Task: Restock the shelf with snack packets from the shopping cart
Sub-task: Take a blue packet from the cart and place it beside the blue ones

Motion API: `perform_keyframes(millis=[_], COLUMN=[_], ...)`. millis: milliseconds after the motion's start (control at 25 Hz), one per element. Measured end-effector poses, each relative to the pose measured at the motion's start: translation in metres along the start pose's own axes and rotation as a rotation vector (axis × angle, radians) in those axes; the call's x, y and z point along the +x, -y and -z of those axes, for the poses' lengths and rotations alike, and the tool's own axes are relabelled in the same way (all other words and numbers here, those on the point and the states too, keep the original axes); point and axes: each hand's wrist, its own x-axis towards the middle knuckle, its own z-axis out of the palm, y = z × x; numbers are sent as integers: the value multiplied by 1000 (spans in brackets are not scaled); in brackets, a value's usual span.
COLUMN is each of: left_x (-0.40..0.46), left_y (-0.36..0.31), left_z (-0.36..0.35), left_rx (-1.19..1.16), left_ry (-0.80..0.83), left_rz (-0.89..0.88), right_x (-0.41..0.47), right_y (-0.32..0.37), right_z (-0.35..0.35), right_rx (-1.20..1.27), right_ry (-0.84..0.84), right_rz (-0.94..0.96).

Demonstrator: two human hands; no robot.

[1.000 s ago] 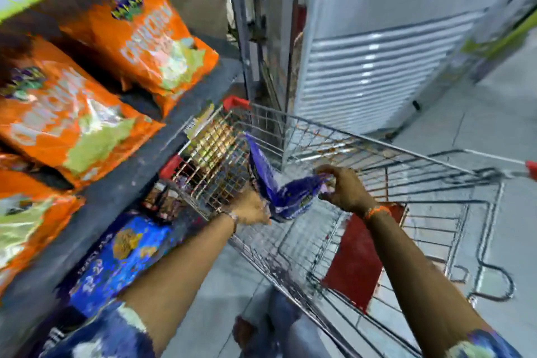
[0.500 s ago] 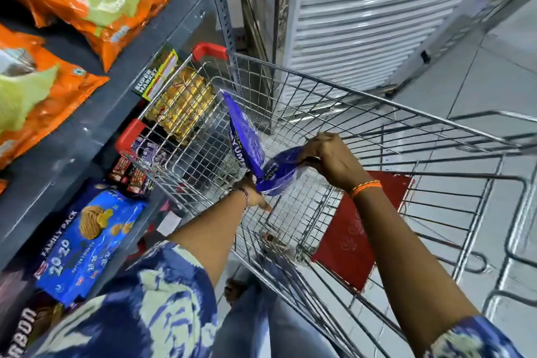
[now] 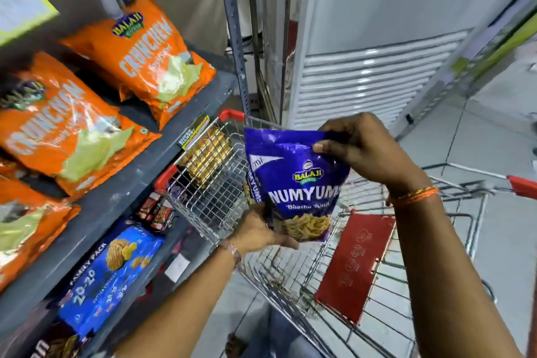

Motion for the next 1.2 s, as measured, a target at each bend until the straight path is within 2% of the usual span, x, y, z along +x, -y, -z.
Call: perform_keyframes(millis=[200,320,520,600,800,920,1200], left_x=[-64,-98,-163,-183,-231,-253,-301], left_y=[-64,-89,-132,-140,-167,-182,-241], left_z=[43,82,143,166,205,223,266], left_rx=[-14,71,139,162,219,330,360], left_ry=[-216,-346,-590,-679,-777,-958,-1051], left_rz=[-210,-293,-443,-452,-506,-488,-542], right_x=[38,60,95,109,142,155,191], right_y=[69,118,216,248,317,352,444], right_z=[44,65,89,91,99,105,125], right_rx=[56,110,167,116,131,118,168], right_ry=[-177,-243,-278,-285,-321,-356,-492], right_rz=[131,232,431,491,615,688,815])
